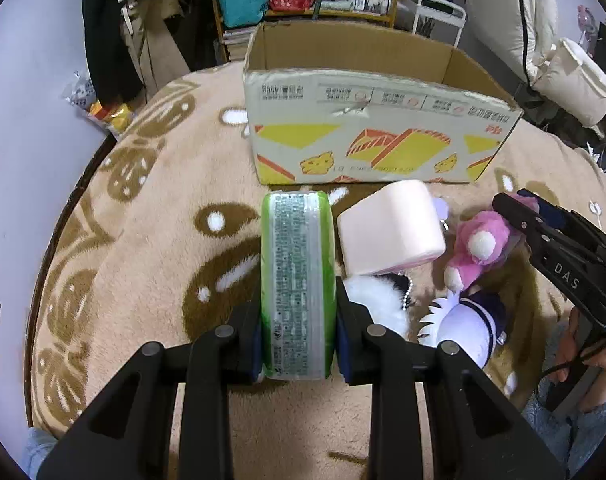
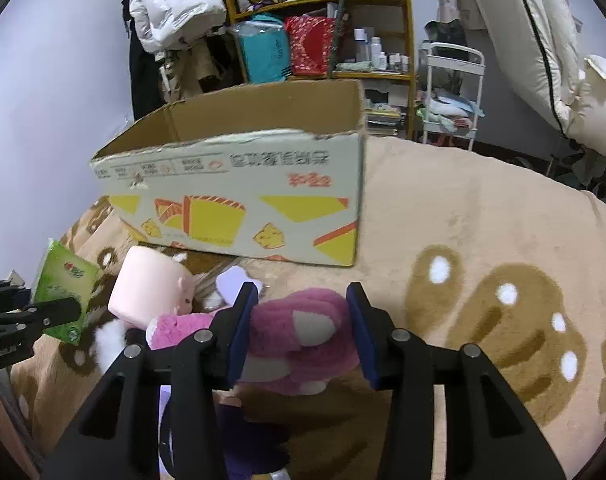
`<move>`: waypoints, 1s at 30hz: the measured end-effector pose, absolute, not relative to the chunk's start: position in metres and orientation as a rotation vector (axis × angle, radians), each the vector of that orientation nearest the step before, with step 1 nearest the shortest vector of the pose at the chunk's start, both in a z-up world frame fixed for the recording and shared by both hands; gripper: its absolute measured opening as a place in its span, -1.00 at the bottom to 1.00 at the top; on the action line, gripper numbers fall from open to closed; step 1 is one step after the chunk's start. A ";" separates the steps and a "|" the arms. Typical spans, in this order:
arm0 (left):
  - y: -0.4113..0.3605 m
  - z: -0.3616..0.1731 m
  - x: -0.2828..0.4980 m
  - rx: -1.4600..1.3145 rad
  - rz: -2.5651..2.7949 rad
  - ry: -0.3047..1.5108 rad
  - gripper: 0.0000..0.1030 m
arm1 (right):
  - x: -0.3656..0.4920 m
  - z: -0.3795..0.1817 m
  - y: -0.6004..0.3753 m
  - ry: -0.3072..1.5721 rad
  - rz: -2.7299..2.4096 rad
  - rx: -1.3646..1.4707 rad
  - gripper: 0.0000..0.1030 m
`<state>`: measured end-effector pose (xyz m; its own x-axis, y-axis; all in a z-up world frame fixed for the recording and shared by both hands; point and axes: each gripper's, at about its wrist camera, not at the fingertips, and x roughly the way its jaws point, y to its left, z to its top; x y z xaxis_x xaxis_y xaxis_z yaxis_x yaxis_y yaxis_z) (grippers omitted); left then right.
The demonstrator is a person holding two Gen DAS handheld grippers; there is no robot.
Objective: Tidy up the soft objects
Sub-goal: 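Grasp the green tissue pack with the left gripper while the right grasps the pink plush, then carry both held items over the cardboard box and release them inside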
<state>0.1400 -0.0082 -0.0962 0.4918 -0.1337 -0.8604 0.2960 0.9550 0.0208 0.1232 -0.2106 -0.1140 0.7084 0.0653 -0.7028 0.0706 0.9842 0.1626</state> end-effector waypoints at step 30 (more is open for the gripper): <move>0.000 0.037 0.081 0.141 -0.227 0.419 -0.46 | 0.061 0.025 -0.225 0.323 -0.129 0.079 -0.08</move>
<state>0.0814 -0.0005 0.0375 0.8887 -0.1887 -0.4178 0.2468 0.9650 0.0891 0.0614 -0.2249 0.0246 0.9401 -0.1139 -0.3212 0.1392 0.9886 0.0566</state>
